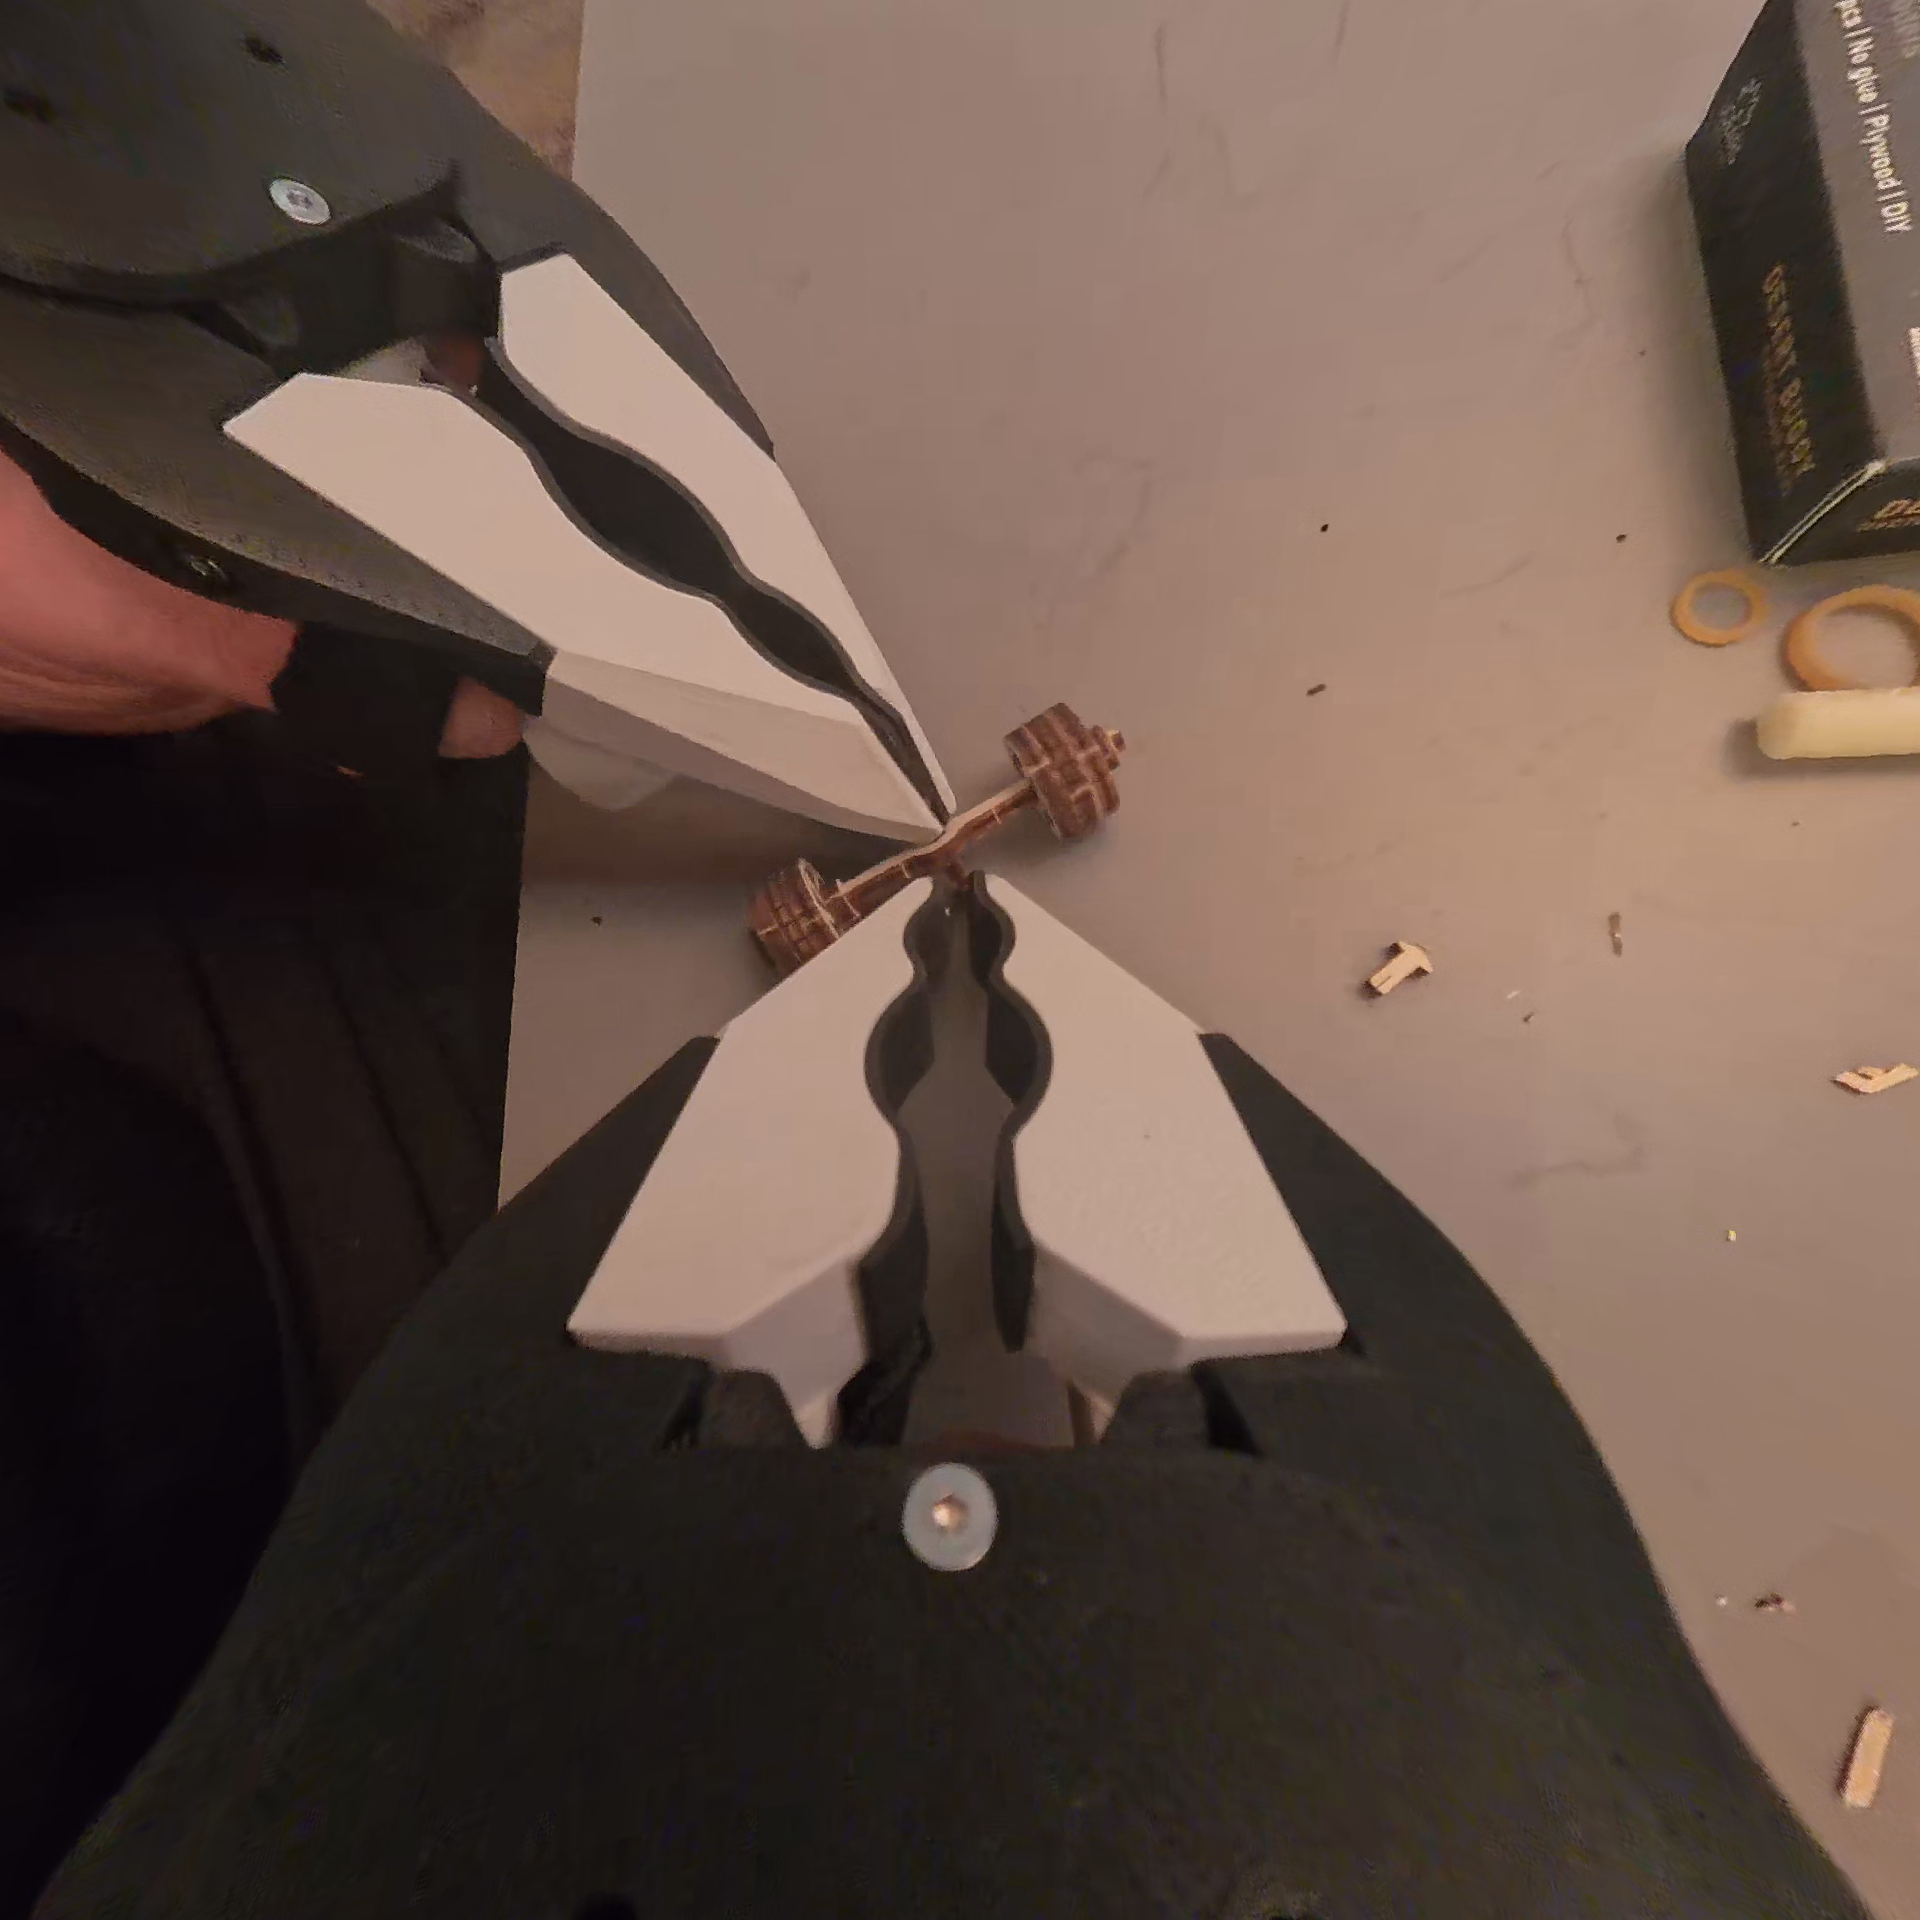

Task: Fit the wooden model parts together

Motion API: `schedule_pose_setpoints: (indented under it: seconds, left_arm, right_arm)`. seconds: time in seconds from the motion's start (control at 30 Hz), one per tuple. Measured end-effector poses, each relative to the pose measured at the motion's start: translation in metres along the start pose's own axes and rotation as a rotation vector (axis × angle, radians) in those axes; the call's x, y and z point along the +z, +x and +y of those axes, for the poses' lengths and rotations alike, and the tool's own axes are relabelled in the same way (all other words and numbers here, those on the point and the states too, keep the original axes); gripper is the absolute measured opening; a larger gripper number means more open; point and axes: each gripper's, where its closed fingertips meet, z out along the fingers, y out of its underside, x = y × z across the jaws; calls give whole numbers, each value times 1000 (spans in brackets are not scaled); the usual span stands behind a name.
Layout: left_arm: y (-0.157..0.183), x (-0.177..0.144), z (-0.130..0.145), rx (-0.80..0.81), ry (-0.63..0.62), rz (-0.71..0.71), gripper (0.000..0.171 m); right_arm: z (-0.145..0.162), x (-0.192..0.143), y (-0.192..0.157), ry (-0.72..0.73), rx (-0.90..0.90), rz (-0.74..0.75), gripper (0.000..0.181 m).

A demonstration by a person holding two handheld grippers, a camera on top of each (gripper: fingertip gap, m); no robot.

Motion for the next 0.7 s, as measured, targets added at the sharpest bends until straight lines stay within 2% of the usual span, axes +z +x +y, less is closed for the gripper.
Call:
schedule_pose_setpoints:
  seconds: [0.17, 0.27, 0.7]
  left_arm:
    - [3, 4, -1, 59, -22, -24, 0]
    - [3, 4, -1, 36, -9, -10, 0]
    - [3, 7, -1, 125, 1, -130, 0]
  right_arm:
    - [2, -3, 4, -1, -3, 15, 0]
    - [2, -3, 5, -1, -13, 30, 0]
    - [2, -4, 5, 8, -3, 35, 0]
